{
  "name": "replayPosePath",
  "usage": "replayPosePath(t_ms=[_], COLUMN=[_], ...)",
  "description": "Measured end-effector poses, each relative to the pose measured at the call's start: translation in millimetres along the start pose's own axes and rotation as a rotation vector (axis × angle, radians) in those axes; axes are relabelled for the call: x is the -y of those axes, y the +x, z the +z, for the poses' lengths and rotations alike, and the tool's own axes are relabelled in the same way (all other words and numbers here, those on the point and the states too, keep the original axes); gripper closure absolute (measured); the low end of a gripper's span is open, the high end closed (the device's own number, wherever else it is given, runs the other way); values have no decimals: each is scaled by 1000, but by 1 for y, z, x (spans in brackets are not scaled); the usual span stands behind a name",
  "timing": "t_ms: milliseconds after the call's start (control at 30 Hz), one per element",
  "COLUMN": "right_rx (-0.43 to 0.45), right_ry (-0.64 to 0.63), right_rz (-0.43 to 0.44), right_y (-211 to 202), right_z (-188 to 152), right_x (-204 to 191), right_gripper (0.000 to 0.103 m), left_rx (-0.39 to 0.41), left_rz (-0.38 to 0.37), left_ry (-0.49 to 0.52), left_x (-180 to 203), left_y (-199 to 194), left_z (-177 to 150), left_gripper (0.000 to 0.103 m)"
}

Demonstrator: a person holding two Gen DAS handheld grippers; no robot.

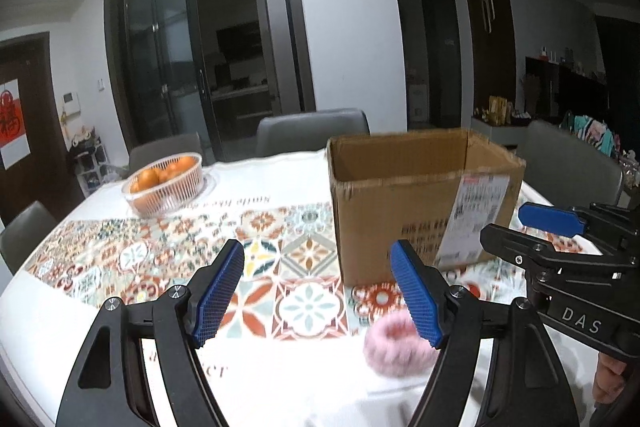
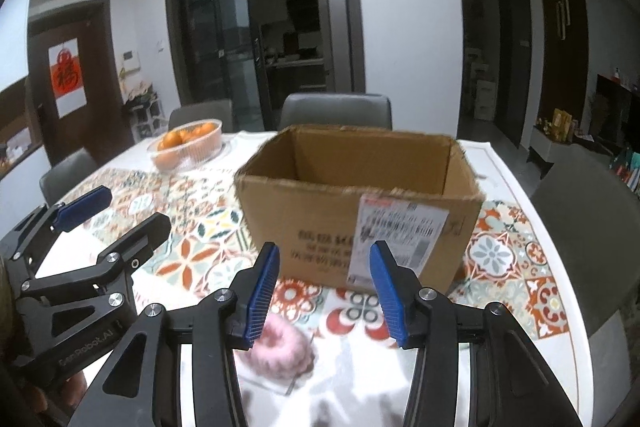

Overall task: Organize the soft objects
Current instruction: 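Move both tools back toward the pink headband on the white tissue, then grasp the white tissue with the left tool while the right tool grasps the pink headband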

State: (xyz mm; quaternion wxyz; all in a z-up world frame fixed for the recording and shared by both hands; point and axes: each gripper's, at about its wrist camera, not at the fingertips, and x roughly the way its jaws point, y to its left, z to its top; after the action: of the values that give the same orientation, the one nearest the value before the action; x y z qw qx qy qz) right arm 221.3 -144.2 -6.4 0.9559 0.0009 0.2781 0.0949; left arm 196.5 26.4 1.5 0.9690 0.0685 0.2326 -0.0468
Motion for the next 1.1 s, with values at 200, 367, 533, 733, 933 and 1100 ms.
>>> replayPosePath(t_ms=[200,367,533,733,933,1100], right_rx=[-74,-128,-176,-207,-249,-283], right_ry=[-19,-37,-66,-108,-148,-174], right_rz=[24,43,60,92,138,152], right_y=[12,21,29,38,50,63], right_z=[-21,-36,-47,-55,-61,-67], right_x=[-9,-13,-19,-24,-30,-31], right_gripper=[54,54,49,46,46,46], left_rx=[-68,-129,-190,-255,-318,-350], left_rz=[-16,-42,-86,-178,-273,-328], left_ry=[12,24,42,49,61,71], left_x=[0,1,4,9,17,22], left_y=[2,7,14,26,44,57], left_z=[-28,-48,-68,-82,-92,-95], left_gripper=[28,28,28,28,28,28])
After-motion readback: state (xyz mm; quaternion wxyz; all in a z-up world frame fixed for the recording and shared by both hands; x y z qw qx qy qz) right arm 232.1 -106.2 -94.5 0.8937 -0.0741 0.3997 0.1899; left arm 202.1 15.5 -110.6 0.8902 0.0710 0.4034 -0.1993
